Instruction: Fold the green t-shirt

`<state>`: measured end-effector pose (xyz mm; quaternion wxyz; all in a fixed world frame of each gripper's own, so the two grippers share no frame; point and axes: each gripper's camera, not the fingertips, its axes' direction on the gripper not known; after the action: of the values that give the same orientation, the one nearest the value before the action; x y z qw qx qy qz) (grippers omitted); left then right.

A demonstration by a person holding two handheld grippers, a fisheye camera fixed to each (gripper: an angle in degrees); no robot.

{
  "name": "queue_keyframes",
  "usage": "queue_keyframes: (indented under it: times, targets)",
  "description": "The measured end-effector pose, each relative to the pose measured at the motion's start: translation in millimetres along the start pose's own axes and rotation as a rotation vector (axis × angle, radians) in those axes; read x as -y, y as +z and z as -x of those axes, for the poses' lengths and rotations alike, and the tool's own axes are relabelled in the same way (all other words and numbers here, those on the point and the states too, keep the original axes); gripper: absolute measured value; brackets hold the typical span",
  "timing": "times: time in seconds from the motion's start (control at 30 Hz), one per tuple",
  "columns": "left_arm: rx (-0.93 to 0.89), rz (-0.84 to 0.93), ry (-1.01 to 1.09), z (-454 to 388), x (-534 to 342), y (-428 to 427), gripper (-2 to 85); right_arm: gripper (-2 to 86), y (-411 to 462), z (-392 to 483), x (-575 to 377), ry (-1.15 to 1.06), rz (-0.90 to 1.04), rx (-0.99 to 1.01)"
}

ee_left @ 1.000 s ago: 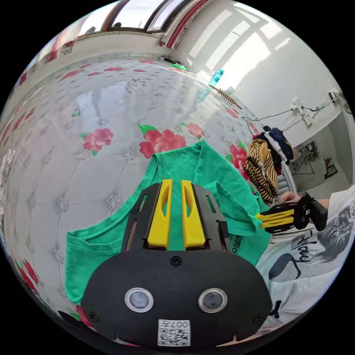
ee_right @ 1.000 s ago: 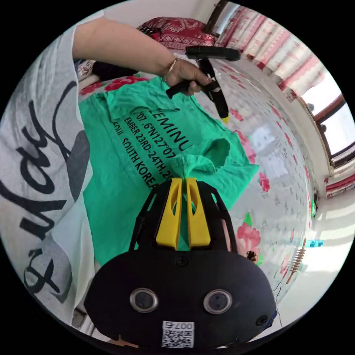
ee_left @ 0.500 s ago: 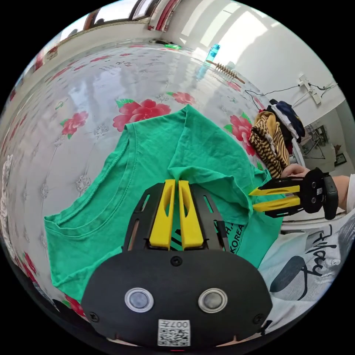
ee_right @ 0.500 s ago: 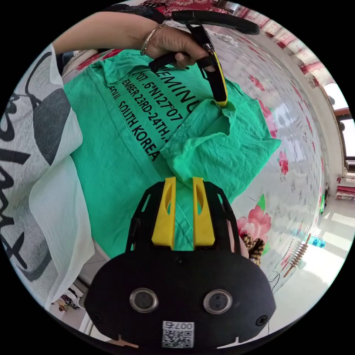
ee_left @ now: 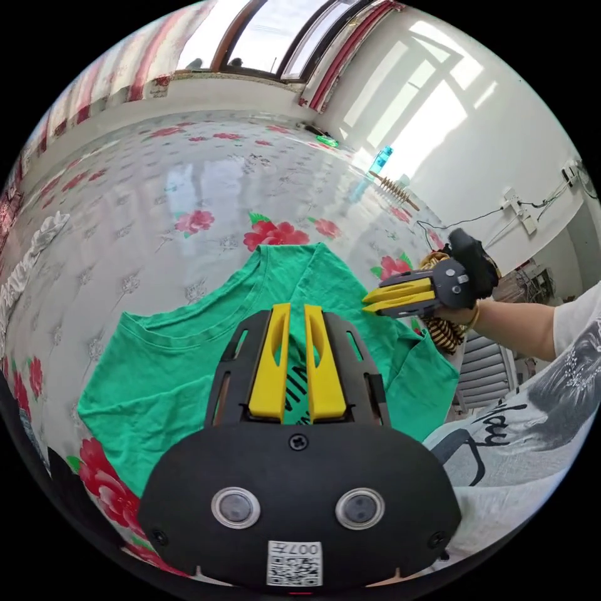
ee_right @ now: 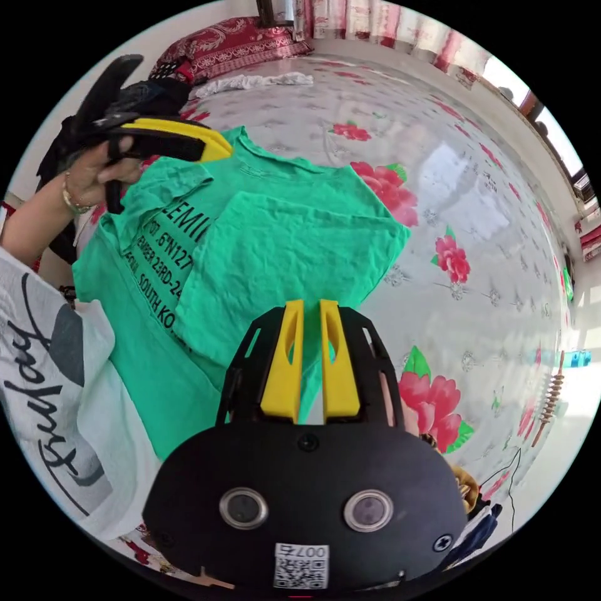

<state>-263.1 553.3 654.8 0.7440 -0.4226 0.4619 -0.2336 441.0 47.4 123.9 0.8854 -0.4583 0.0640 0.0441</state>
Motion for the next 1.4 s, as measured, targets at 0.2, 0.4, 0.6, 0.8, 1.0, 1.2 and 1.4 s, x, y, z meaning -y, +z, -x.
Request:
queue_keyframes:
  times: [0.2,0.4,0.6,0.8,1.0,1.2,1.4]
  targets:
    - [-0.049,0.235,-0.018,-23,-10,38,-0.3,0.1,-26,-42,-38,0.243,-0.087,0.093]
    - [0.100,0.099,-0.150,-40,-93,-71,-0.9,1.9,-55,-41,-147,0.449,-0.166,0.210]
    - [0.336,0.173,-0.536,-33,-257,-179,0.1,5.1,-25,-17,-277,0.761,-0.043,0.297]
    - [0.249,0.245,-0.733,-54,-349,-210,8.7,8.6,1,5,-317,0.759,0.046,0.263]
    - [0.328,0.463,-0.632,-79,-332,-182,9.9,6.9,5,20,-304,0.604,0.125,0.192]
    - [0.280,0.509,-0.489,-96,-319,-198,1.6,3.1,15,31,-297,0.506,0.217,0.108]
    - [0.152,0.314,-0.528,-106,-328,-274,0.0,0.6,-25,16,-330,0.573,0.028,0.209]
